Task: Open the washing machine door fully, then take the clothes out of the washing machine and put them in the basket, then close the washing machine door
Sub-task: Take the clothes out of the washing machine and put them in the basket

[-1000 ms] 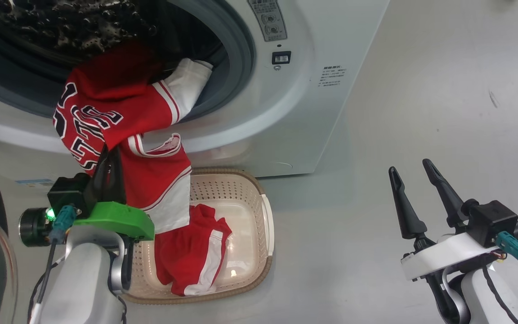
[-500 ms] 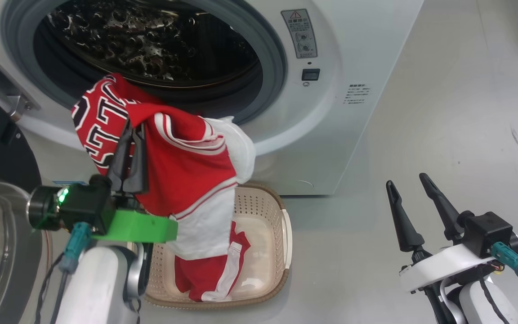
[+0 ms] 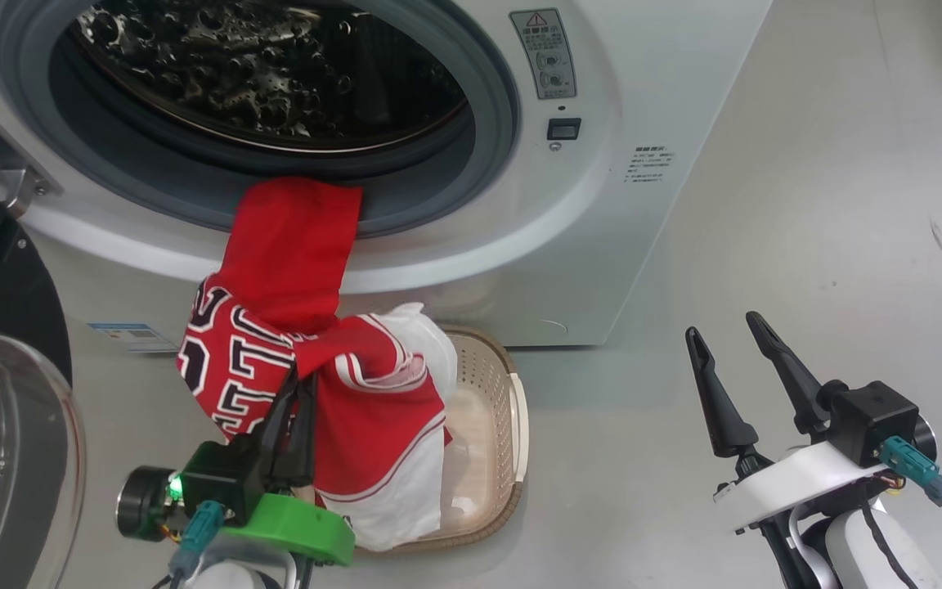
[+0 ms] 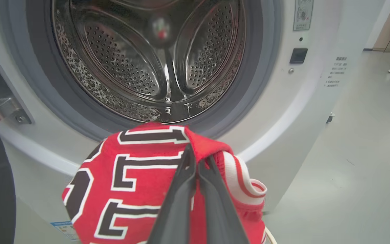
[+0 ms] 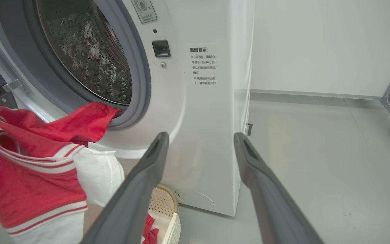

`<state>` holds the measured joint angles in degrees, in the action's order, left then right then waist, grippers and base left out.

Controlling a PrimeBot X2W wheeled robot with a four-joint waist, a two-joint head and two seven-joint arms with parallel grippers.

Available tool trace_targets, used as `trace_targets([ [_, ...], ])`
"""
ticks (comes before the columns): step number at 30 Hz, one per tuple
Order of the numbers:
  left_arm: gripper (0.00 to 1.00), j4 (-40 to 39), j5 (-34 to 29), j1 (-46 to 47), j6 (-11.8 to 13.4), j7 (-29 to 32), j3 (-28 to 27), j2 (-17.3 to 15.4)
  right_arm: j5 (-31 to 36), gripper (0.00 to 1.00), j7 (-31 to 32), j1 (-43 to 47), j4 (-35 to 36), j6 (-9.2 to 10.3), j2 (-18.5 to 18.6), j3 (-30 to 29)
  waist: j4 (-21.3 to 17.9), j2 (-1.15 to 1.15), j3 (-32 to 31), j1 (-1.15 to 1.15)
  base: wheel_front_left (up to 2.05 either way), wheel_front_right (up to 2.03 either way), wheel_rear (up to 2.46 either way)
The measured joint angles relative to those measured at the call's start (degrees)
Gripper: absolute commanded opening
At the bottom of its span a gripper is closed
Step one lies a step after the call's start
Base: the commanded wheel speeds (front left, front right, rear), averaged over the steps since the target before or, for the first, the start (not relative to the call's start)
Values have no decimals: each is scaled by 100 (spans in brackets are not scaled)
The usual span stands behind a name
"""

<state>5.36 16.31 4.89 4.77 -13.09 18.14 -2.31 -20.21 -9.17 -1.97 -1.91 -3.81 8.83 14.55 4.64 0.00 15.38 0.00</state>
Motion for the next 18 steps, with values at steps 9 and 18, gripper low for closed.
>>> trace_targets([
  [9,0,744,177,-57,16,248,-22,-4,8,100,55,-71,130,-1,-22,44,-267,0,262,0,0,0,0],
  [18,0,1651,263,404,16,506,-212,-7,7,100,60,-220,190,-8,-74,62,-681,0,617,0,0,0,0],
])
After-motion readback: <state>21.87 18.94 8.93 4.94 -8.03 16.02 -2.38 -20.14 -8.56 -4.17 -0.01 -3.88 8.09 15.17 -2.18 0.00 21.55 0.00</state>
